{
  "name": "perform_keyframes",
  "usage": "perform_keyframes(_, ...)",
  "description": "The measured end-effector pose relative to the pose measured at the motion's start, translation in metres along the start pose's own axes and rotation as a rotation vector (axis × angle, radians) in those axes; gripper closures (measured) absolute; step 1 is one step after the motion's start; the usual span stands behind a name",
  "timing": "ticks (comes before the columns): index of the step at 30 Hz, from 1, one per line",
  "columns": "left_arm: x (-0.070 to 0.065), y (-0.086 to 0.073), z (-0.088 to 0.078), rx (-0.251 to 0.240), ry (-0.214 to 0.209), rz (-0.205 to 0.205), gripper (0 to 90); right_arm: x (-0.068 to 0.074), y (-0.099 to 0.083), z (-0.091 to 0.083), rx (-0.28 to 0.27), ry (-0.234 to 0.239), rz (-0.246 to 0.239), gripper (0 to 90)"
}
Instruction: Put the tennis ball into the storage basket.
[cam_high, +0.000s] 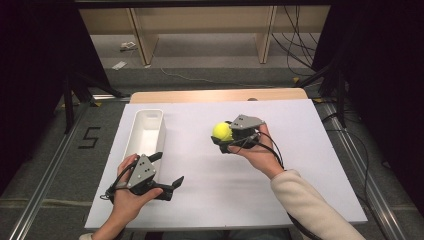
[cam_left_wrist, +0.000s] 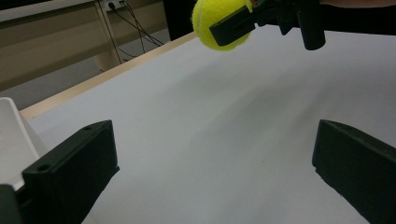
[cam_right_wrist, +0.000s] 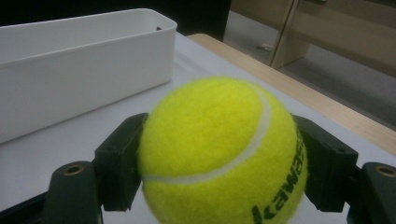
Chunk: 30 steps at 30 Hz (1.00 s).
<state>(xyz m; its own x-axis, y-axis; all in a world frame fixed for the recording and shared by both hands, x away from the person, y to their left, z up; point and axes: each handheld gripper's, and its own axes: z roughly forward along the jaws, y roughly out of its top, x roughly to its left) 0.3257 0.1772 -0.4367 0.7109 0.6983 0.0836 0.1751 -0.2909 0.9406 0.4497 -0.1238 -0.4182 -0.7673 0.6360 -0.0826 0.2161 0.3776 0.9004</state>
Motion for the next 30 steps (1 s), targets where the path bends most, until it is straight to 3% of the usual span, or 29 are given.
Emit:
perform_keyframes(13,-0.001,0.001,0.000,0.001,0.002,0.003,0.0,0.013,0.006,0.012,-0.006,0.031,-0.011,26.8)
perform_keyframes(30,-0.001,0.001,-0.001,-0.001,0.001,0.007,0.0,0.015,0.009,0.012,-0.016,0.038,-0.008,26.8)
